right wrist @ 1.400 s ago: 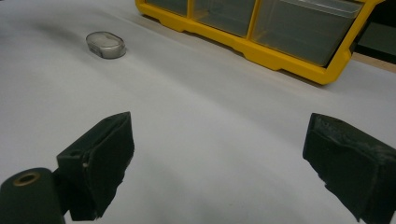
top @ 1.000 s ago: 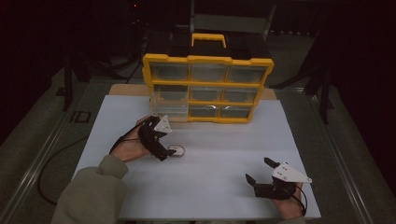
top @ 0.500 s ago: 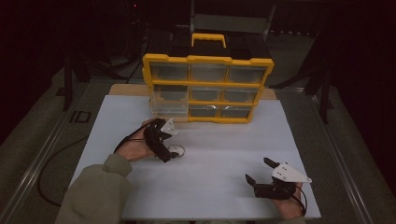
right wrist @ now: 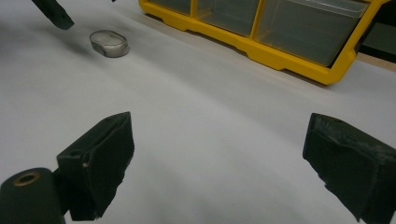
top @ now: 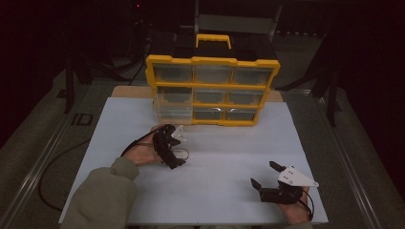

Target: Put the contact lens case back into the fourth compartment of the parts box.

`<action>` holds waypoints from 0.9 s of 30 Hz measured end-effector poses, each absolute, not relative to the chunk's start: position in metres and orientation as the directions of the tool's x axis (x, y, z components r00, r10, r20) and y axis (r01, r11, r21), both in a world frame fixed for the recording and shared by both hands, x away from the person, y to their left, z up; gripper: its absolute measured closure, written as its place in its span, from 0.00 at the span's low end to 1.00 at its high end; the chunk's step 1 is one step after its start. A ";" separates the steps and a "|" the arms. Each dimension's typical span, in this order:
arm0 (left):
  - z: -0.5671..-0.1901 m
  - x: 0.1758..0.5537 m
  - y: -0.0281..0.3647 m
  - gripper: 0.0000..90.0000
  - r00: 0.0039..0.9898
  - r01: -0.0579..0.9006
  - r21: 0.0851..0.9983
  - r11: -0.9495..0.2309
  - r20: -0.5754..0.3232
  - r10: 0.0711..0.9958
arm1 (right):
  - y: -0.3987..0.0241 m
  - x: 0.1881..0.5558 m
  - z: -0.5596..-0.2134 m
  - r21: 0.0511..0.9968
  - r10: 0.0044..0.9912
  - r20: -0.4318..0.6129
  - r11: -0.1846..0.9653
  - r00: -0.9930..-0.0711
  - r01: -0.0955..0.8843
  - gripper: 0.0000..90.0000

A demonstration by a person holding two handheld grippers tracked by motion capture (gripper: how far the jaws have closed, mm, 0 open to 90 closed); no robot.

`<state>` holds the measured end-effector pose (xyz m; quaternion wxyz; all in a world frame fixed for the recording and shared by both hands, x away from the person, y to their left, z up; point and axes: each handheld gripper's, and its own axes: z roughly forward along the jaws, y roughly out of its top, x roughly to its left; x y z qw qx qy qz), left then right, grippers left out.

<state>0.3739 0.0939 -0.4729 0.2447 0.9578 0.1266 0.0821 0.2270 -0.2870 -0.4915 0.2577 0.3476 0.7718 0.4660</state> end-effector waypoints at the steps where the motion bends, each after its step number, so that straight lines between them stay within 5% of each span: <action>1: -0.474 0.374 0.093 0.00 0.956 0.203 0.481 -0.853 0.091 0.279 | -0.287 0.227 -0.492 0.898 0.777 -0.074 0.325 -0.625 0.297 0.09; 14: -0.489 0.386 0.086 0.03 0.954 0.256 0.409 -0.876 0.037 0.296 | -0.287 0.227 -0.492 0.898 0.776 -0.069 0.322 -0.627 0.301 0.09; 27: -0.502 0.394 0.085 0.33 0.961 0.248 0.356 -0.901 0.026 0.274 | -0.286 0.228 -0.493 0.894 0.774 -0.067 0.326 -0.629 0.306 0.09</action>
